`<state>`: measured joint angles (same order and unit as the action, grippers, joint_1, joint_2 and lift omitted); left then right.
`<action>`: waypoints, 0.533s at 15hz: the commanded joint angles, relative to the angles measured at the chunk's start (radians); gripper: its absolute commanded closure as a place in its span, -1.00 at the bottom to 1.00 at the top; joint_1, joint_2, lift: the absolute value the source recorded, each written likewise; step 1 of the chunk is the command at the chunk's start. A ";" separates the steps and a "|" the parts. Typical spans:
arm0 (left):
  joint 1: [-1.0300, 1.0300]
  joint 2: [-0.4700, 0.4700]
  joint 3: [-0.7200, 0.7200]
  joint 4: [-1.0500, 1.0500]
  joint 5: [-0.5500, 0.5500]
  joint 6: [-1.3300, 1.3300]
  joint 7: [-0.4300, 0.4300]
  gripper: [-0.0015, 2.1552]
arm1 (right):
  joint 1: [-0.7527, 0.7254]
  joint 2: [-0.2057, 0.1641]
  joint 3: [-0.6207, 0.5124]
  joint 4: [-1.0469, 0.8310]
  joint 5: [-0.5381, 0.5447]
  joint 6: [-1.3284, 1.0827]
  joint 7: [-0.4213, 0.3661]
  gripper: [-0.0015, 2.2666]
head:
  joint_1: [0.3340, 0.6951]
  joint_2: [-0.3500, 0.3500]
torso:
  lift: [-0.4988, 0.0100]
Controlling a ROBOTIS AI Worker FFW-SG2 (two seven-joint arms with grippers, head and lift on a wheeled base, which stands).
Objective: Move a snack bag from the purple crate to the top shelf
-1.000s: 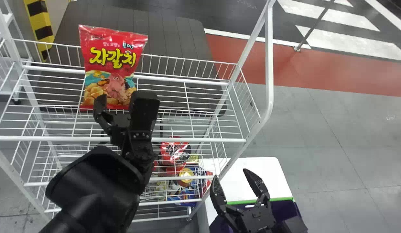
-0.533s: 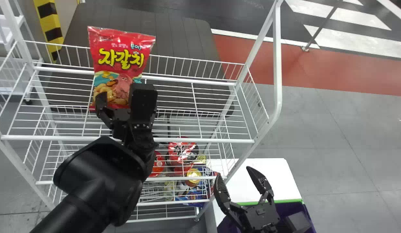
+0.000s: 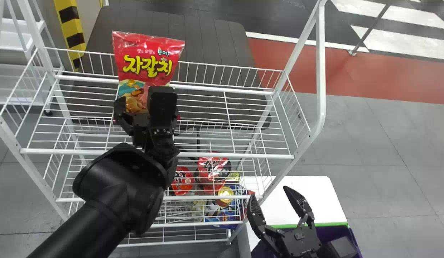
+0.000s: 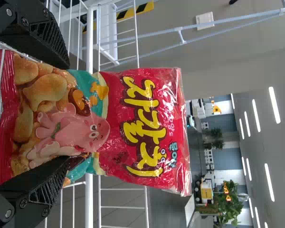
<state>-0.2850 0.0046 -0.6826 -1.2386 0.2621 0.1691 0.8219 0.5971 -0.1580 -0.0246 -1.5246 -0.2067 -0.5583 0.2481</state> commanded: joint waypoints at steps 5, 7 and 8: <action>-0.016 -0.007 -0.009 0.047 0.006 -0.069 -0.004 -0.87 | -0.003 0.000 0.000 0.004 -0.005 0.002 0.000 -0.88 | 1.00 -0.67 | 0.96; -0.016 -0.007 -0.014 0.047 0.000 -0.078 0.000 -0.92 | -0.007 0.000 0.000 0.006 -0.005 0.002 0.000 -0.88 | 1.00 -0.67 | 0.96; -0.016 -0.007 -0.014 0.047 -0.001 -0.075 -0.020 -0.91 | -0.007 0.000 0.000 0.006 -0.005 0.002 0.000 -0.88 | 1.00 -0.67 | 0.96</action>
<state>-0.3007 0.0046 -0.6946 -1.1920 0.2635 0.0937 0.8130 0.5915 -0.1580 -0.0246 -1.5189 -0.2116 -0.5559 0.2485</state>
